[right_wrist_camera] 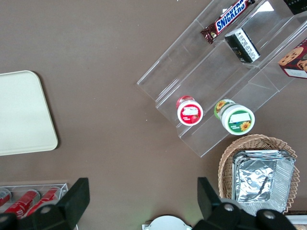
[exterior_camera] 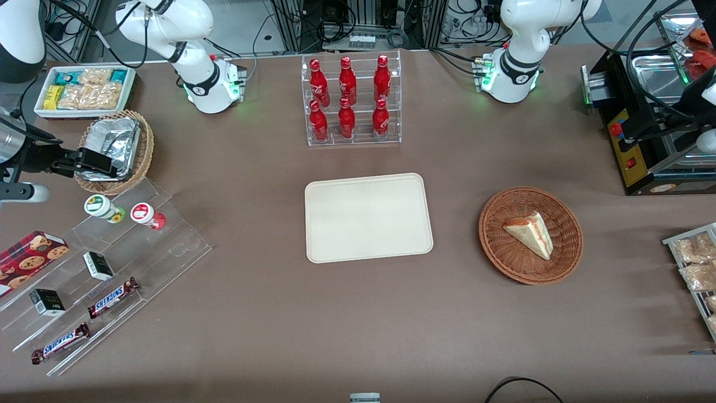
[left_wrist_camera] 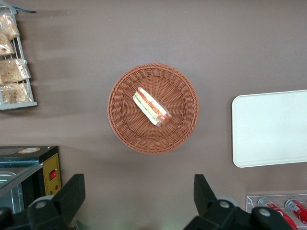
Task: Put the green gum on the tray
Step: 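Move the right gripper toward the green gum jar on the acrylic rack, then lower the open right gripper around the green gum jar and close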
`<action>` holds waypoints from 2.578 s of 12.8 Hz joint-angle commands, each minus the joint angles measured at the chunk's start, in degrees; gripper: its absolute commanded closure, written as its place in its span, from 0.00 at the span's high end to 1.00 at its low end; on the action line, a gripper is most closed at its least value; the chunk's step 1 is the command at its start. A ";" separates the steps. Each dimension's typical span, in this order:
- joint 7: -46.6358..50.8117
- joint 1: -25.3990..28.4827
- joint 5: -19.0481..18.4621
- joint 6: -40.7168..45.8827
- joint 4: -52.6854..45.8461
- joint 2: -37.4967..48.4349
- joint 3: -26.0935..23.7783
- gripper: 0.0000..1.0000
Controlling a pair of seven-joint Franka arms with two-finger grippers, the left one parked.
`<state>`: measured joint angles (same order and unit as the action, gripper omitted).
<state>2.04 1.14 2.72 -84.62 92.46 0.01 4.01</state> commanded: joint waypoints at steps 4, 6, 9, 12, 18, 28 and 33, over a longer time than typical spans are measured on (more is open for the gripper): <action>1.03 0.27 -0.27 -1.25 0.25 -0.45 1.86 1.00; -0.36 0.27 -0.70 -5.35 3.66 -0.28 3.54 1.00; -17.00 0.27 -0.70 -14.41 11.48 0.77 7.40 1.00; -28.90 0.27 -0.79 -24.58 22.28 4.54 10.31 1.00; -53.08 -1.93 -1.67 -37.79 32.50 7.02 10.75 1.00; -59.60 -4.03 -1.76 -48.60 37.95 4.38 12.16 1.00; -60.49 -4.83 -1.32 -50.29 40.34 4.29 12.16 1.00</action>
<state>-57.46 -3.32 1.68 -133.19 131.61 3.79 16.20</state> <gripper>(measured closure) 0.000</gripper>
